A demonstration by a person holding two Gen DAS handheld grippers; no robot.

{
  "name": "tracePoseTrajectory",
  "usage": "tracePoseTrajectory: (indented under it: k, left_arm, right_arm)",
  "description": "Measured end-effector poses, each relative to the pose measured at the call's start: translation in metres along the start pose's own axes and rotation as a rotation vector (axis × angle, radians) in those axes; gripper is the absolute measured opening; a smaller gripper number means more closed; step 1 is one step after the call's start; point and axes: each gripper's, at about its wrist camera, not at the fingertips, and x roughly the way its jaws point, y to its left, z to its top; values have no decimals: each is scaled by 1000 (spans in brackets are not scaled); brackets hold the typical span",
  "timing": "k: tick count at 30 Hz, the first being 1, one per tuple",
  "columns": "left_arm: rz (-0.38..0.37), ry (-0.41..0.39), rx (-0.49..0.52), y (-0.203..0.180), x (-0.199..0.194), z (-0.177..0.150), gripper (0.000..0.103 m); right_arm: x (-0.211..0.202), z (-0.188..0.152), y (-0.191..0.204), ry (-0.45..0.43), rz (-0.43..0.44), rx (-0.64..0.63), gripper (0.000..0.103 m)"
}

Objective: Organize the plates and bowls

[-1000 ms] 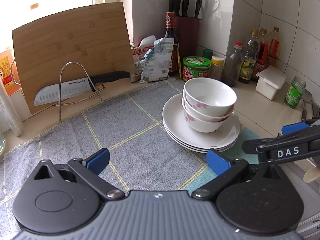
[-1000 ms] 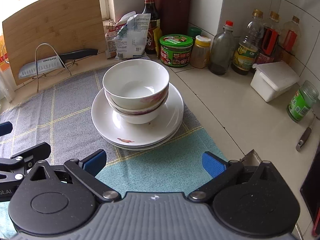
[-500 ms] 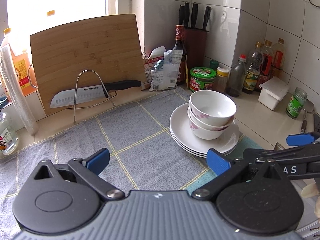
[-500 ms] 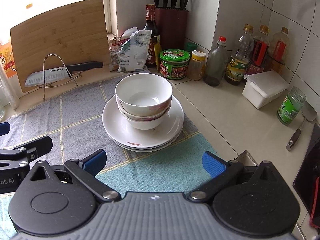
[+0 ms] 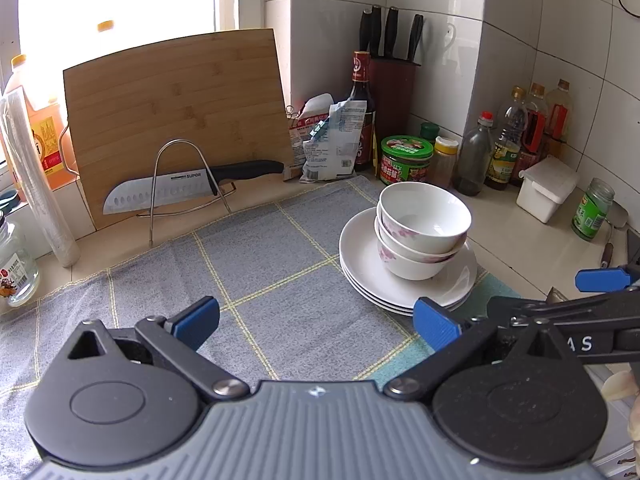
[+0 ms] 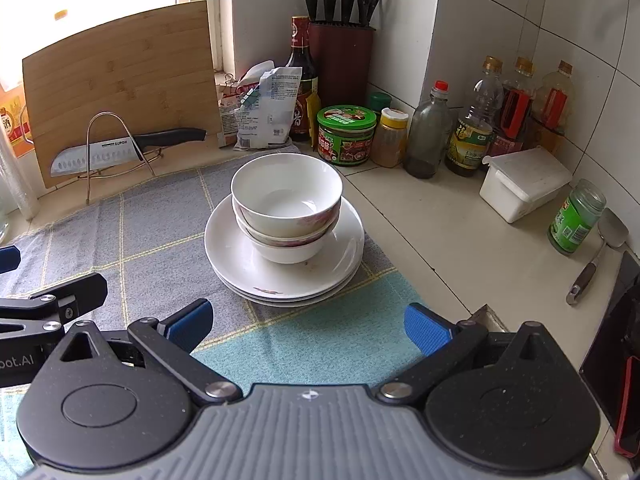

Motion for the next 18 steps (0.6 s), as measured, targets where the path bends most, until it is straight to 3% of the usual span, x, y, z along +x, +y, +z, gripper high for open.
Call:
tracePoseTrajectory:
  k: [18]
  left_arm:
    - [4, 0, -1, 1, 0, 1, 102]
  right_arm:
    - [-1, 1, 2, -4, -20, -7, 103]
